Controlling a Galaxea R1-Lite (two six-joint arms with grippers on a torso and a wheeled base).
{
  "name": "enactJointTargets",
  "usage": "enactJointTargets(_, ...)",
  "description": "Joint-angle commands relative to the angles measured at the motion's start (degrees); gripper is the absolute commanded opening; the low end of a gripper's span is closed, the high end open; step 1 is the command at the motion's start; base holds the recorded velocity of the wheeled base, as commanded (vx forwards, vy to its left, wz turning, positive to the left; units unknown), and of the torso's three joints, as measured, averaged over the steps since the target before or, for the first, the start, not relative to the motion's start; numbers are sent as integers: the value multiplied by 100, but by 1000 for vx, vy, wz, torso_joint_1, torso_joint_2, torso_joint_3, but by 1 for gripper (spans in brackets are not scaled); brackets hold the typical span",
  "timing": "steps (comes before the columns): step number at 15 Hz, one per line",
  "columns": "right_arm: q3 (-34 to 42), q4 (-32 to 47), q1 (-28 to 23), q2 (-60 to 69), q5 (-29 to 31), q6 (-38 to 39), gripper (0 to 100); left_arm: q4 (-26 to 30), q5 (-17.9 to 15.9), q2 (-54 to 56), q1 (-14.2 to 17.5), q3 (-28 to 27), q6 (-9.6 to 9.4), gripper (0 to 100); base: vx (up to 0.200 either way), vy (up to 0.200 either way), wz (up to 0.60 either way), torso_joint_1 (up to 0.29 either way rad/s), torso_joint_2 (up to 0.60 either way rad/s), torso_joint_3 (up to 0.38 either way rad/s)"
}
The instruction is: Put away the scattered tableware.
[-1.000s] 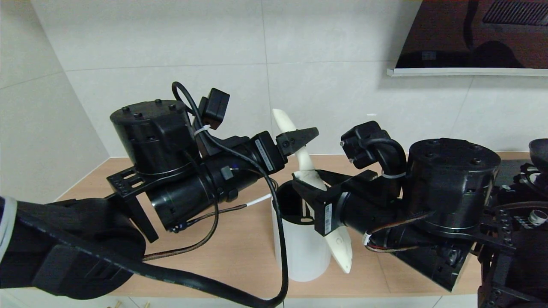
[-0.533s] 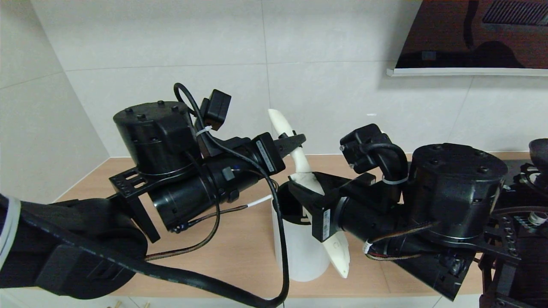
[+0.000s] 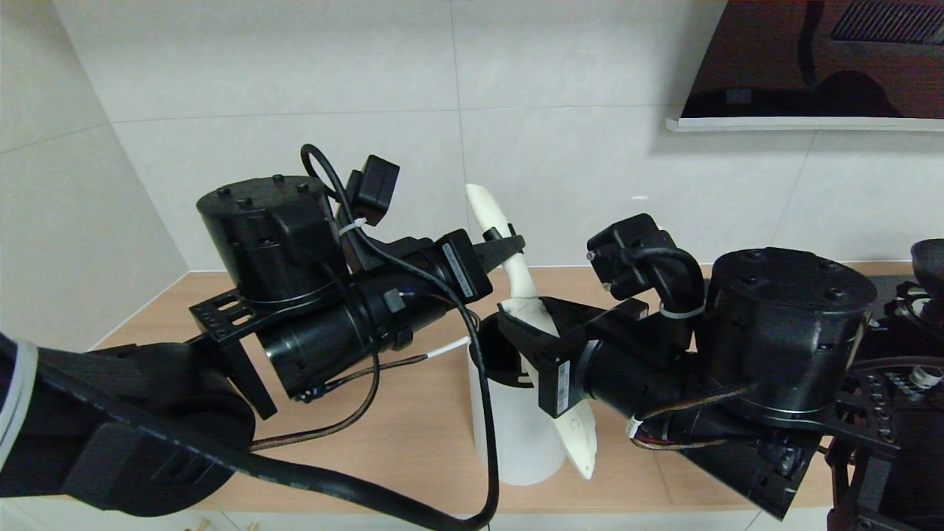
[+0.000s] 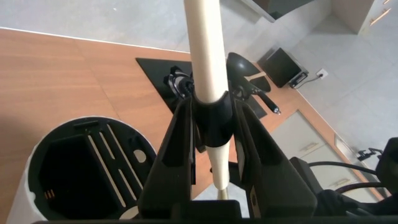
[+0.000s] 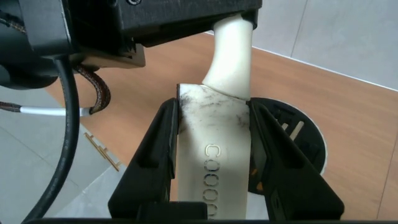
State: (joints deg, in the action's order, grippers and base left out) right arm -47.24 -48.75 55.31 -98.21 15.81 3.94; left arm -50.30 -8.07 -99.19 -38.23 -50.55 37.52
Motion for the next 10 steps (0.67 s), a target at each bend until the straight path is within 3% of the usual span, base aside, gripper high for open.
enactJointTargets(1,-5,-12,-3,21,1,2,0,2,-2,32,0,11,1,0,0,0,0,0,0,0)
enactJointTargets(5,-13,-12,-11,21,1,2,0,2,-10,49,0,2,-8,0,0,0,0,0,0,0)
enactJointTargets(6,-13,-12,-11,21,1,2,100,2,-10,58,0,-7,-8,0,0,0,0,0,0,0)
enactJointTargets(10,-13,-12,-11,30,1,11,100,11,16,93,-27,-25,-26,0,0,0,0,0,0,0)
